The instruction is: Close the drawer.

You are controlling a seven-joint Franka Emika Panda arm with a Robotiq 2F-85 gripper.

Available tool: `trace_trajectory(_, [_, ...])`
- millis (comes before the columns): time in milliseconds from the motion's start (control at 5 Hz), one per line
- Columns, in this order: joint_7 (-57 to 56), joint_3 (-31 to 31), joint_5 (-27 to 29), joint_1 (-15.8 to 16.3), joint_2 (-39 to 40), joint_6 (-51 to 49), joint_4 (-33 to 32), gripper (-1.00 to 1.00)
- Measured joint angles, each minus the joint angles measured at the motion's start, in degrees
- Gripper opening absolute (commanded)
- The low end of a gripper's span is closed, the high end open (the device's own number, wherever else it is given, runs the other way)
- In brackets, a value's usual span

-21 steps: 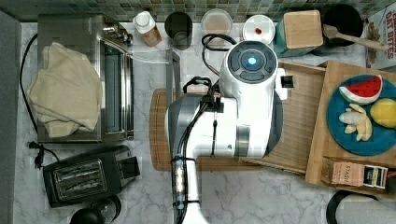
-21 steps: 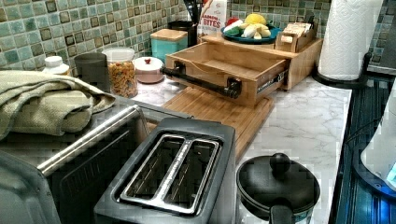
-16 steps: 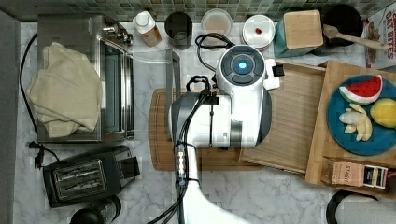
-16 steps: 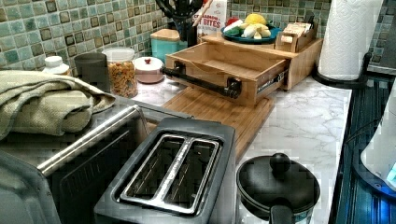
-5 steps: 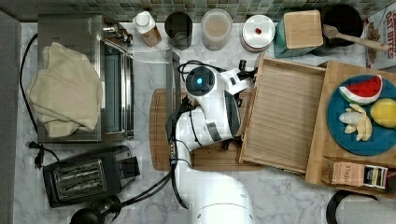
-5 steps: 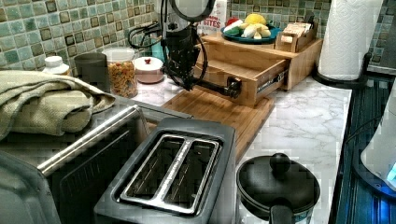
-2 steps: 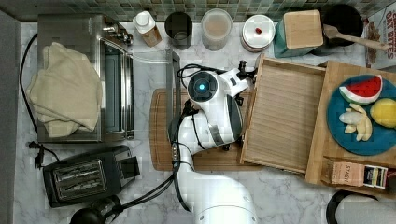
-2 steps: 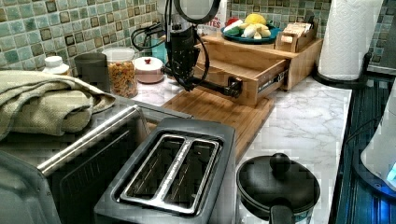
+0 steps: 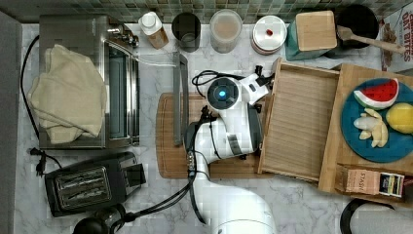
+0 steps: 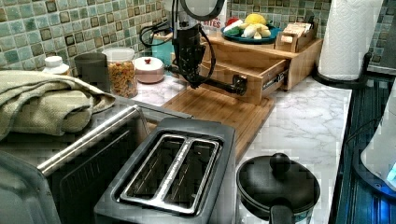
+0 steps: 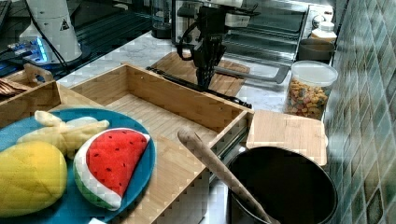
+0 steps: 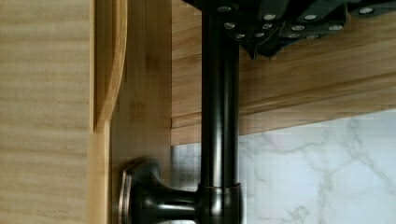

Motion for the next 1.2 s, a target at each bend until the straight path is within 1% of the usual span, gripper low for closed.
trace_trajectory(200, [-9.55,-0.47,3.19,-2.63,-0.22,0.42,0.0,-1.0])
trace_trajectory(400, [-15.18,-2.56,4.66,-5.08,-0.32,2.38,-0.67,-1.0])
trace_trajectory(600, [-15.48,-6.34,3.11,-7.22,-0.36,6.27,-2.01,-1.0])
trace_trajectory(800, [-15.48,-10.85,-0.59,-8.18,-0.25,9.46,-2.91,-1.0])
trace_trajectory(1200, [-15.48,-12.21,-1.85,-7.22,0.39,9.74,-2.35,-1.0])
